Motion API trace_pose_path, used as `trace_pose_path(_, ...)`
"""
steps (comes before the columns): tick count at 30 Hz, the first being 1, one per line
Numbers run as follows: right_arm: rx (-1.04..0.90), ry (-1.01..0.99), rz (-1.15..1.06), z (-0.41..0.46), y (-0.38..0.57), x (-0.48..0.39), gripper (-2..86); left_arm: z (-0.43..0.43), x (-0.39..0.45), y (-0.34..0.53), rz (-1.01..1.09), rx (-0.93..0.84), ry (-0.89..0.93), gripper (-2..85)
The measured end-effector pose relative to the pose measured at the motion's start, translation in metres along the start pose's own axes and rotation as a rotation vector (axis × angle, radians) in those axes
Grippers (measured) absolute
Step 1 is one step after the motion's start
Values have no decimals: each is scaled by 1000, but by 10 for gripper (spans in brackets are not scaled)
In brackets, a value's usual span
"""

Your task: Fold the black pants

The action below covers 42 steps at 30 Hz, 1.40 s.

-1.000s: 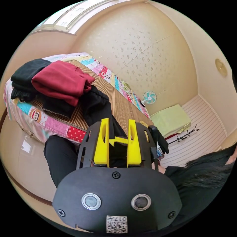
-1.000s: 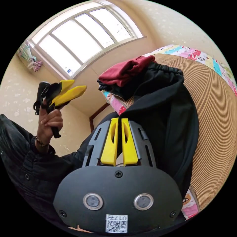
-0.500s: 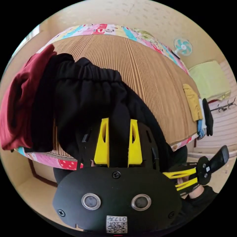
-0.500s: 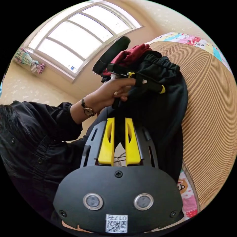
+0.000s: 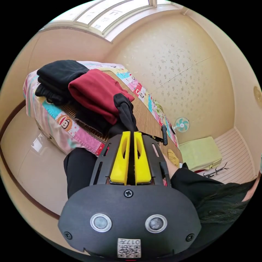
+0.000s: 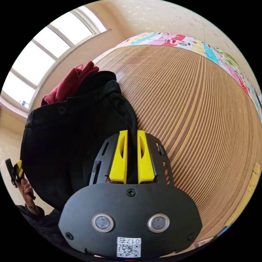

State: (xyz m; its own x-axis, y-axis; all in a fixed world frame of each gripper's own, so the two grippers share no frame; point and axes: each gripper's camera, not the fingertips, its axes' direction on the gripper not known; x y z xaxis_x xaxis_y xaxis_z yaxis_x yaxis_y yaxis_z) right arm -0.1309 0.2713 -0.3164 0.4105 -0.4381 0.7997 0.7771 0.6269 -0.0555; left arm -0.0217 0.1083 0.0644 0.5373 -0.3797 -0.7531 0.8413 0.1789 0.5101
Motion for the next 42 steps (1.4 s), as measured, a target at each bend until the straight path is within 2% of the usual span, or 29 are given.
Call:
trace_pose_path(2, 66, -28, 23, -38, 16, -13, 44, -12, 7, 8, 29, 5, -32, 9)
trace_pose_path(4, 284, -83, 9, -134, 65, -33, 37, -21, 16, 11, 55, 5, -32, 6)
trace_pose_path(6, 474, -55, -32, -225, 119, -52, 34, -36, 30, 13, 106, 26, 28, 4)
trace_pose_path(8, 688, 26, -63, -321, 185, -70, 32, -63, 54, 13, 207, 108, 171, 2)
trace_pose_path(10, 984, 143, -79, -437, 274, -91, 30, -90, 69, 7, 263, 206, 319, 2)
trace_pose_path(13, 1289, 259, -104, -560, 359, -113, 30, -124, 107, -15, 389, 352, 565, 2)
trace_pose_path(15, 1404, 257, -113, -619, 387, -116, 30, -136, 144, -36, 484, 405, 622, 2)
trace_pose_path(17, 1466, 257, -118, -668, 388, -113, 31, -133, 203, -75, 593, 467, 660, 4)
trace_pose_path(19, 1471, 379, -78, -718, 338, -103, 33, -111, 257, -119, 624, 480, 651, 6)
trace_pose_path(21, 1423, 452, 54, -750, 258, -78, 36, -74, 322, -176, 655, 471, 582, 11)
trace_pose_path(23, 1275, 544, 189, -777, 155, -37, 43, -10, 390, -251, 593, 458, 389, 24)
trace_pose_path(25, 1014, 585, 342, -772, 66, 30, 57, 35, 408, -285, 529, 379, 223, 41)
trace_pose_path(26, 956, 570, 375, -765, 58, 43, 61, 62, 410, -292, 522, 321, 92, 56)
trace_pose_path(27, 906, 531, 366, -747, 56, 58, 70, 74, 407, -290, 529, 302, 34, 58)
trace_pose_path(28, 906, 480, 289, -723, 66, 62, 78, 95, 396, -281, 564, 272, -41, 62)
trace_pose_path(30, 860, 387, 163, -672, 90, 66, 87, 128, 363, -254, 652, 219, -42, 68)
trace_pose_path(32, 755, 300, 60, -605, 121, 71, 94, 177, 297, -208, 713, 56, -45, 74)
trace_pose_path(34, 599, 232, 24, -500, 166, 81, 101, 214, 242, -168, 715, -109, -54, 84)
trace_pose_path(35, 550, 212, 25, -472, 177, 83, 103, 237, 205, -139, 705, -236, -66, 93)
trace_pose_path(37, 350, 187, 65, -365, 220, 87, 116, 264, 153, -97, 653, -383, -104, 106)
trace_pose_path(38, 318, 189, 94, -343, 232, 88, 118, 274, 124, -70, 620, -450, -123, 112)
trace_pose_path(41, 251, 82, 233, -264, 285, 88, 132, 273, 79, -17, 583, -496, -164, 124)
trace_pose_path(42, 246, -16, 297, -244, 300, 86, 140, 270, 74, -9, 580, -492, -169, 127)
